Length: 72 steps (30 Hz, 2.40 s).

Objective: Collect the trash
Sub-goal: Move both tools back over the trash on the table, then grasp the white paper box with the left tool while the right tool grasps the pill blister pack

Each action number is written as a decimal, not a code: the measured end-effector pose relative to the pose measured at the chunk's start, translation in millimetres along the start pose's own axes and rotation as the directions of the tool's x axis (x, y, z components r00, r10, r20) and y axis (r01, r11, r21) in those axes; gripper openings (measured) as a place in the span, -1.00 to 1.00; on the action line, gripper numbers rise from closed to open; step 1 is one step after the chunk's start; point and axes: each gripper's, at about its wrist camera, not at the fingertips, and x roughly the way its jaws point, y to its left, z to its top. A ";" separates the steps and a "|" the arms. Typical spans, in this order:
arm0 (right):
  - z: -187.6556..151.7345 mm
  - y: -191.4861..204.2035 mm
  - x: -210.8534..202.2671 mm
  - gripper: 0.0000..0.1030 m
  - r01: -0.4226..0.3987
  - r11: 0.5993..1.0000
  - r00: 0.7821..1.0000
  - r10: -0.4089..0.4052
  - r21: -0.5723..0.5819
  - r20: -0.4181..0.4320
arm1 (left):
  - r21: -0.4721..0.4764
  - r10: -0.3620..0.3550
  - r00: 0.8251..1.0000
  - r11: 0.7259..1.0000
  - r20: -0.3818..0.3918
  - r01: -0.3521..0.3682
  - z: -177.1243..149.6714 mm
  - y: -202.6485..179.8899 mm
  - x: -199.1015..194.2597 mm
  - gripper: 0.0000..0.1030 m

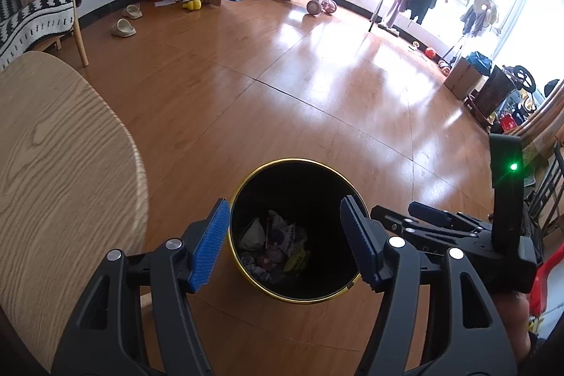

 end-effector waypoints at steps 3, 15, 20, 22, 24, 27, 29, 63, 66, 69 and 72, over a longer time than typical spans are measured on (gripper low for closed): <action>-2.4 8.5 -1.8 0.42 -0.006 1.000 1.000 0.006 -0.014 -0.001 | -0.004 0.016 1.000 1.000 0.017 -0.016 2.5 3.4 -13.0 0.45; -13.4 135.0 -34.9 0.66 -0.080 0.973 0.995 0.092 -0.215 0.044 | -0.121 0.239 0.964 0.967 0.114 -0.226 -20.1 84.7 -138.7 0.83; -36.4 235.9 -52.6 0.66 -0.183 0.910 0.980 0.198 -0.372 0.002 | -0.262 0.374 0.921 0.905 0.110 -0.336 -52.7 156.6 -204.0 0.83; -53.0 283.4 -60.6 0.66 -0.227 0.869 0.970 0.241 -0.440 -0.025 | -0.338 0.428 0.899 0.863 0.092 -0.376 -74.1 191.1 -235.2 0.83; -67.0 323.0 -67.0 0.66 -0.254 0.831 0.962 0.269 -0.495 -0.042 | -0.408 0.482 0.873 0.814 0.077 -0.413 -101.1 224.9 -268.5 0.83; -95.1 384.8 -77.4 0.66 -0.295 0.767 0.948 0.308 -0.570 -0.077 | -0.494 0.556 0.830 0.735 0.047 -0.465 -143.6 269.3 -314.9 0.83; -113.0 424.4 -83.8 0.66 -0.326 0.724 0.937 0.333 -0.608 -0.107 | -0.545 0.588 0.808 0.687 0.028 -0.481 -168.5 292.2 -340.1 0.83; -256.9 664.5 -36.6 0.66 -0.565 0.596 0.822 0.342 -0.571 -0.456 | -0.592 0.661 0.740 0.548 -0.128 -0.591 -308.0 407.3 -403.8 -0.30; -262.0 669.1 -35.0 0.60 -0.544 0.591 0.837 0.327 -0.595 -0.440 | -0.623 0.665 0.736 0.523 -0.127 -0.581 -313.7 411.8 -412.7 -0.30; -267.4 670.3 -37.4 0.05 -0.535 0.566 0.844 0.315 -0.627 -0.435 | -0.655 0.668 0.731 0.491 -0.141 -0.575 -319.2 417.6 -420.8 -0.30; -270.0 665.9 -41.5 -0.53 -0.573 0.541 0.818 0.331 -0.615 -0.470 | -0.662 0.682 0.713 0.461 -0.162 -0.591 -319.7 418.7 -424.5 -0.29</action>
